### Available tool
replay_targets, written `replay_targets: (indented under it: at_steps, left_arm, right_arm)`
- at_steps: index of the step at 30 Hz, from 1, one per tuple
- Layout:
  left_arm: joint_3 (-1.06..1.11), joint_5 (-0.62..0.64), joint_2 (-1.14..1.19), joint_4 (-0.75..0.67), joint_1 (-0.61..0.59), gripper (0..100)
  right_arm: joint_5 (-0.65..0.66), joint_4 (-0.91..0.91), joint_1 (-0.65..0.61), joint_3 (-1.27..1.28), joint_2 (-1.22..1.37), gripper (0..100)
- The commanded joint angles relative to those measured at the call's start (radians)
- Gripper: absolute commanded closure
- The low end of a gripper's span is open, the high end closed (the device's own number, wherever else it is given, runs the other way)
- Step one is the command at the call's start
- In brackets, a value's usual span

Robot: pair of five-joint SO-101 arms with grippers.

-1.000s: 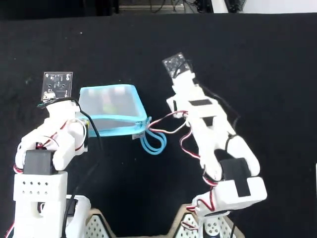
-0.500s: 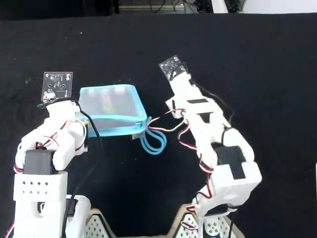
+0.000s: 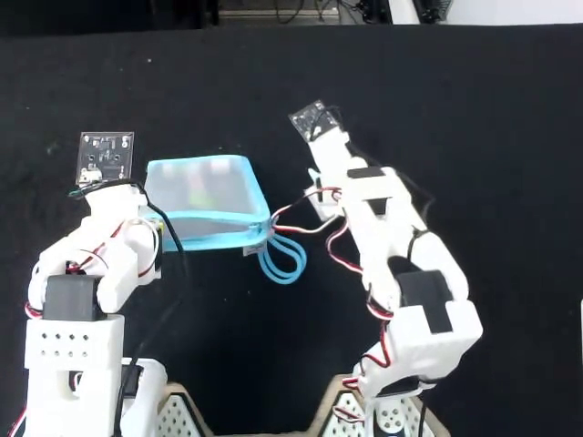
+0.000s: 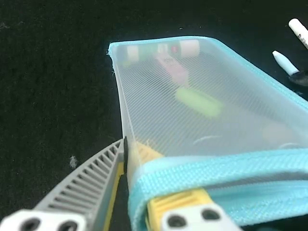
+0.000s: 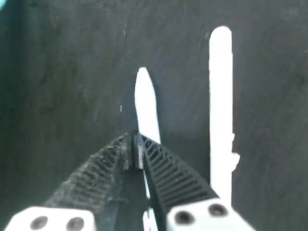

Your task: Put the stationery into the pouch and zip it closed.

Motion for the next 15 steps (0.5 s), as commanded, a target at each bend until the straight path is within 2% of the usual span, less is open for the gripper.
replay_targets:
  at_steps: [1, 15]
  left_arm:
    - [-0.013, -0.006, -0.002, -0.014, 0.004, 97]
    - [-0.013, -0.006, -0.002, -0.014, 0.004, 97]
  right_arm:
    - [0.0, 0.043, -0.005, -0.022, -0.081, 98.2]
    - [-0.002, -0.014, -0.005, -0.021, -0.087, 98.2]
